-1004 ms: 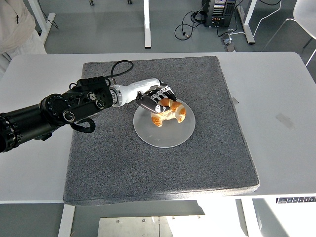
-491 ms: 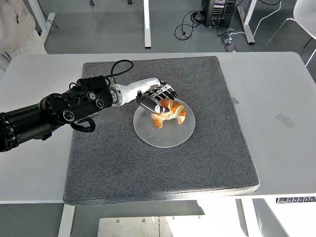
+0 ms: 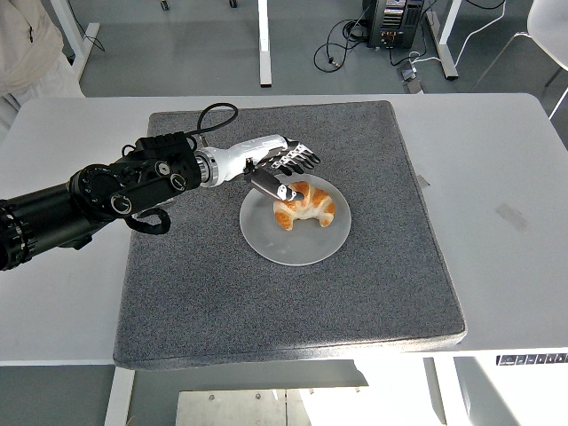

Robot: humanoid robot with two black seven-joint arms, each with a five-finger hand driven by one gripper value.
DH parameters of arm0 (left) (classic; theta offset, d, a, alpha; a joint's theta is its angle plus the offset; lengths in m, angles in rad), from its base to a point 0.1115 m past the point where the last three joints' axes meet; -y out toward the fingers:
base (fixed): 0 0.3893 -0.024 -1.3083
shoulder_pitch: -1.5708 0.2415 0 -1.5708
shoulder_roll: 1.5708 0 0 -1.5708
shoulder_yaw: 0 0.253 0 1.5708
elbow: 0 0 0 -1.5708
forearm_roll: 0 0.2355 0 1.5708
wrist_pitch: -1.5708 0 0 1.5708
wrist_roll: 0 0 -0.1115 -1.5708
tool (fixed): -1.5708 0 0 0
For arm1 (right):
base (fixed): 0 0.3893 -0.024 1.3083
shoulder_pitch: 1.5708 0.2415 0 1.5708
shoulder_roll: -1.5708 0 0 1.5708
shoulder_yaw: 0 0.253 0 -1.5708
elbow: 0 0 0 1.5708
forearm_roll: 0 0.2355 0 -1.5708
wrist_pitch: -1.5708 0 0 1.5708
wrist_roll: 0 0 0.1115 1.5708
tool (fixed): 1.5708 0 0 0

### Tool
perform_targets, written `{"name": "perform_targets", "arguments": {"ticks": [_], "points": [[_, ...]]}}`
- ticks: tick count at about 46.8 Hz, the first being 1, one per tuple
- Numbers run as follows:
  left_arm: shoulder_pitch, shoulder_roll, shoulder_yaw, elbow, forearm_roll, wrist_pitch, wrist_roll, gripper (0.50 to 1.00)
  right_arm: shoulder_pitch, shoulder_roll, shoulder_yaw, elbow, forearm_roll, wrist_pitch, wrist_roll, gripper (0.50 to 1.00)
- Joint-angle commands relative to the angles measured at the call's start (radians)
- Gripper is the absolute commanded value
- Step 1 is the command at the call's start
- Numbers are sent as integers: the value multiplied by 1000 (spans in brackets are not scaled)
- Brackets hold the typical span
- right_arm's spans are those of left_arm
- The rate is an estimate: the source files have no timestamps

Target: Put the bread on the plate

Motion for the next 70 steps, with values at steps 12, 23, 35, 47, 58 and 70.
{"name": "perform_targets", "arguments": {"ticks": [12, 23, 35, 47, 58, 70], "points": [[27, 11, -129, 3, -127, 1, -1, 870, 0, 0, 0, 1, 0, 0, -1, 1000], [32, 14, -207, 15, -229, 43, -2, 933, 0, 0, 0, 1, 0, 0, -1, 1000], [30, 28, -345, 15, -234, 106, -2, 945, 0, 0, 0, 3, 0, 0, -1, 1000], [49, 60, -486, 15, -295, 135, -4, 948, -2, 0, -2, 4, 0, 0, 0, 1000], [108, 95, -616, 17, -380, 141, -8, 949, -2, 0, 0, 7, 0, 0, 0, 1000], [182, 117, -755, 38, -383, 141, -8, 958, -3, 0, -2, 9, 0, 0, 0, 1000]]}}
